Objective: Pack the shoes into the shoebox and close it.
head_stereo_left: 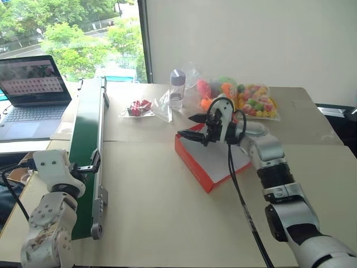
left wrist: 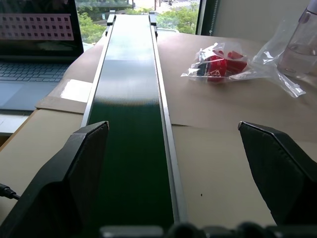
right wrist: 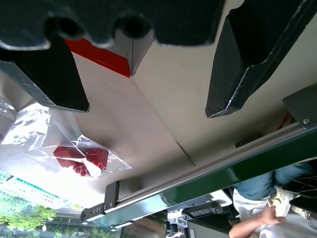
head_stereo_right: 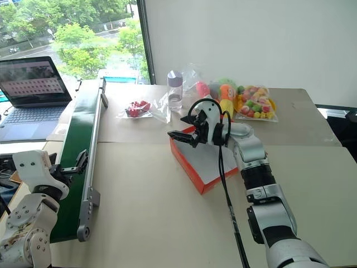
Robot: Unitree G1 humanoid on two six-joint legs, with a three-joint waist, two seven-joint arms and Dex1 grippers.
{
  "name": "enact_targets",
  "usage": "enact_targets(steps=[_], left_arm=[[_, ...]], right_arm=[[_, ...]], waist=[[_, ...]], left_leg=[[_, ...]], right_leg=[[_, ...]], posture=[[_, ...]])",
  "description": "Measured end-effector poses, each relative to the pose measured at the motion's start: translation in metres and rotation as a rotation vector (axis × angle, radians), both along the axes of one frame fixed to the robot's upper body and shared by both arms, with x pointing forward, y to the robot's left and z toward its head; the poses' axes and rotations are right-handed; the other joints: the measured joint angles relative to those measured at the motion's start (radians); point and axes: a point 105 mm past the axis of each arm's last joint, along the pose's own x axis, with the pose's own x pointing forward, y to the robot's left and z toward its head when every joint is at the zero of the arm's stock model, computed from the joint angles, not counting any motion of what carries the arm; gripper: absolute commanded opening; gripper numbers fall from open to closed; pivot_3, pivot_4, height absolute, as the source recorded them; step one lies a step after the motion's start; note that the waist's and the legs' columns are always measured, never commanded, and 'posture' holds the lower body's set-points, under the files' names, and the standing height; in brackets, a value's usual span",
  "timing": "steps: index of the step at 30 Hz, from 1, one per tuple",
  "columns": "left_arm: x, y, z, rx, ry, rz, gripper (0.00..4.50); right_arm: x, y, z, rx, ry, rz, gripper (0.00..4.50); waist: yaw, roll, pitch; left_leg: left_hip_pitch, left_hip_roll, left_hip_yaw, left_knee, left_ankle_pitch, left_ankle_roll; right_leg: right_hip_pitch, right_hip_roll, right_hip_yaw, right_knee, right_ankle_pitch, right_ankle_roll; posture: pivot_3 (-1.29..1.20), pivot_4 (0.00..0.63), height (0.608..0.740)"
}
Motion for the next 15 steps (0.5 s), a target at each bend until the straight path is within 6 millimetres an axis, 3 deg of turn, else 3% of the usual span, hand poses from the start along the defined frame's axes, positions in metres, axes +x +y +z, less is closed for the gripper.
enact_targets(steps=[15], left_arm=[[-0.007, 0.009, -0.009, -0.028, -0.064, 0.049, 4.50]], right_arm=[[0.000, -0.001, -0.006, 0.047, 0.034, -0.019, 4.46]], waist=[[-0.001, 0.000, 0.000]], left_leg=[[-0.001, 0.000, 0.000, 0.000, 0.000, 0.000]], right_leg=[[-0.001, -0.001, 0.001, 0.000, -0.003, -0.002]], posture=[[0.00, 0.150, 0.740]])
